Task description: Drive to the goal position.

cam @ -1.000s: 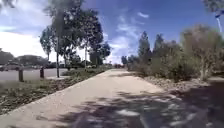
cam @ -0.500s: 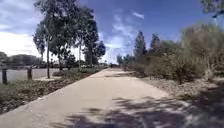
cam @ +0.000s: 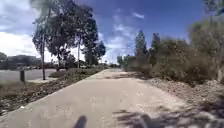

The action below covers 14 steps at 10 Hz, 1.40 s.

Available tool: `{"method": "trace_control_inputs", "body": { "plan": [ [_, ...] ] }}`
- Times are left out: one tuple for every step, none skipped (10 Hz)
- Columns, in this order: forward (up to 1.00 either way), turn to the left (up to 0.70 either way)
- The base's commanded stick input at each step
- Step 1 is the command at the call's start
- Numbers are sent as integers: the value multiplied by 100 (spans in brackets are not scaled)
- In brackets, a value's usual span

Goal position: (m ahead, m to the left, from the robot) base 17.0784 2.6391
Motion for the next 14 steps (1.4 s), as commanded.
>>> {"method": "trace_control_inputs", "body": {
  "plan": [
    [100, 0],
    [100, 0],
    [100, 0],
    [100, 0],
    [100, 0],
    [100, -9],
    [100, 0],
    [100, 0],
    [100, 0],
    [100, 0],
    [100, 0],
    [100, 0],
    [100, 0],
    [100, 0]
  ]
}}
